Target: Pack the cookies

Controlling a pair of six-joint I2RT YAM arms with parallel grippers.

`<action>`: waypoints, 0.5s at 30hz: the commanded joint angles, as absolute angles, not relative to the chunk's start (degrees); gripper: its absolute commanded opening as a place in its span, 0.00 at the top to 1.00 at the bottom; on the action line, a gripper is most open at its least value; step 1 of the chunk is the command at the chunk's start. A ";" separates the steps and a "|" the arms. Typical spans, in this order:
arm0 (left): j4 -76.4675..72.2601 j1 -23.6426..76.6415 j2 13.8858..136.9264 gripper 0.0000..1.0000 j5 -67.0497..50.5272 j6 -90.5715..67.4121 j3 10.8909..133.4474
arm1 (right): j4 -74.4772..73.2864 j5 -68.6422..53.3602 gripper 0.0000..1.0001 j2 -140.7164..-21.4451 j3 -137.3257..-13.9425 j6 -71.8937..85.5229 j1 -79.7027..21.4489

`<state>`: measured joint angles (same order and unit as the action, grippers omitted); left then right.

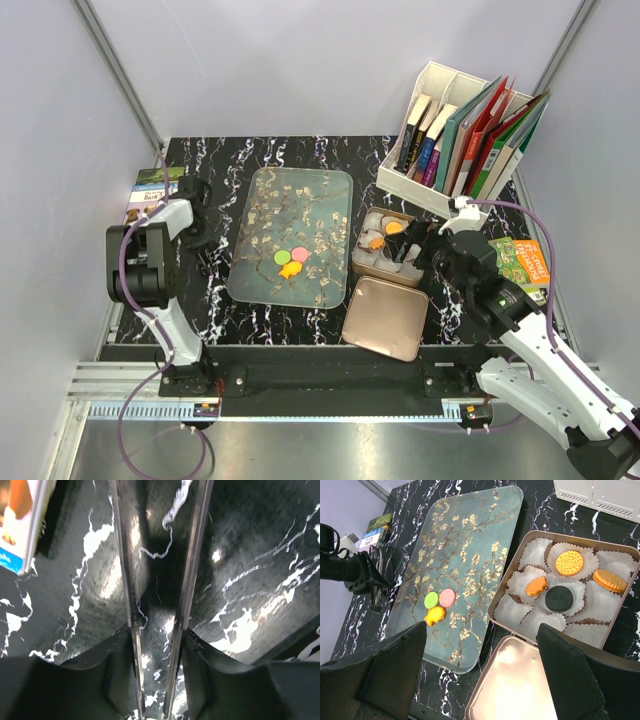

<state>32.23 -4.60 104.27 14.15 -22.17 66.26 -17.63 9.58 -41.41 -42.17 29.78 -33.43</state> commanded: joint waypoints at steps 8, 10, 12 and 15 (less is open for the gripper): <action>33.22 -4.13 93.17 0.36 15.03 -25.93 67.14 | -17.05 10.11 0.00 -41.84 -43.07 29.35 -33.66; 33.49 -3.87 90.98 0.33 14.94 -26.02 67.59 | -16.88 10.20 0.00 -41.92 -43.07 29.44 -33.66; 33.84 -3.52 89.83 0.27 15.20 -25.84 67.76 | -16.87 10.11 0.00 -42.27 -43.15 29.44 -33.57; 33.84 -2.81 88.95 0.25 15.12 -25.40 67.41 | -16.88 10.02 0.00 -42.36 -43.33 29.53 -33.57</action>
